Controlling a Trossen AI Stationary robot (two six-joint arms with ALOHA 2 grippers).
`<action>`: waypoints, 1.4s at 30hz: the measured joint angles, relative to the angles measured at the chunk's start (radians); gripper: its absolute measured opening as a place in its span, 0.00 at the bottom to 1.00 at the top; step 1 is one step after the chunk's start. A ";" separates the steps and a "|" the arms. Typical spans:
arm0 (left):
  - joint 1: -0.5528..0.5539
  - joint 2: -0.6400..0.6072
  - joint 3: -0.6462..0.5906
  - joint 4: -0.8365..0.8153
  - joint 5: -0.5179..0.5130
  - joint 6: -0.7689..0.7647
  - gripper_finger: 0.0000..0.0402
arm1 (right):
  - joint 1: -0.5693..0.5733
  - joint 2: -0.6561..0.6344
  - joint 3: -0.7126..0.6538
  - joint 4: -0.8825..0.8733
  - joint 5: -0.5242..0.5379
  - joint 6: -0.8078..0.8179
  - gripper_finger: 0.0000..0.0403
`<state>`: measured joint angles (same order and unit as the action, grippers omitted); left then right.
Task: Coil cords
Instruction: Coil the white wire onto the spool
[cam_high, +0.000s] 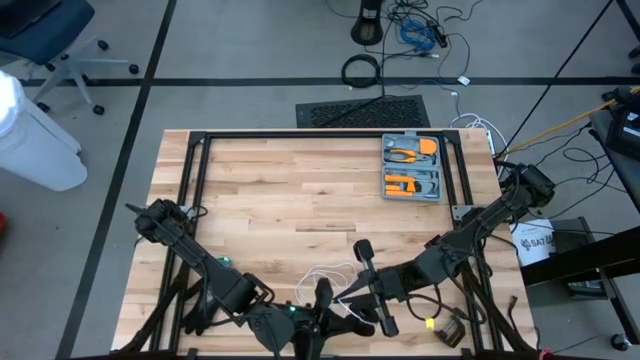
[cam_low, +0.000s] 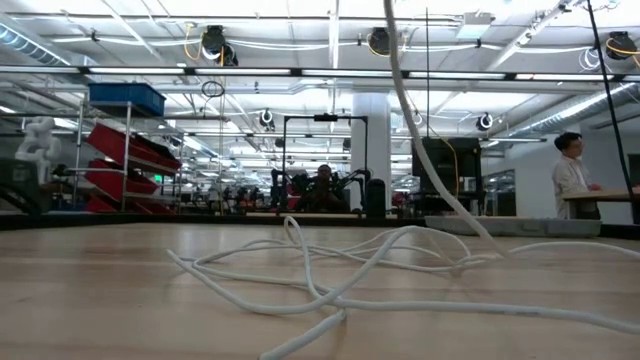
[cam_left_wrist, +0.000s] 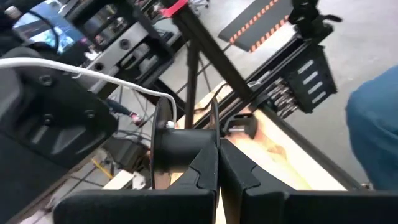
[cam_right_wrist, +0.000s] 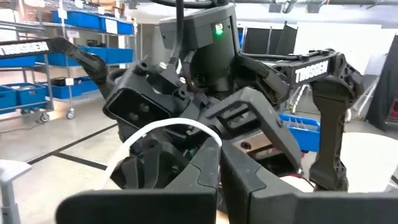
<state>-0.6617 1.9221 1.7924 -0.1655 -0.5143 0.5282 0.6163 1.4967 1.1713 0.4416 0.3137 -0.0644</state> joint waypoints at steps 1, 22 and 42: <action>0.000 0.000 0.000 0.002 -0.002 0.000 0.00 | 0.000 0.000 0.000 -0.004 0.003 0.000 0.00; -0.036 0.000 0.000 0.069 0.174 0.108 0.00 | -0.031 -0.001 0.000 -0.137 0.048 0.040 0.06; -0.087 -0.004 0.000 0.147 0.165 0.193 0.00 | 0.009 -0.158 0.000 -0.576 0.092 0.203 0.18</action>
<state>-0.7486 1.9182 1.7924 -0.0189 -0.3493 0.7214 0.6255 1.3387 1.1709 -0.1343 0.4062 0.1389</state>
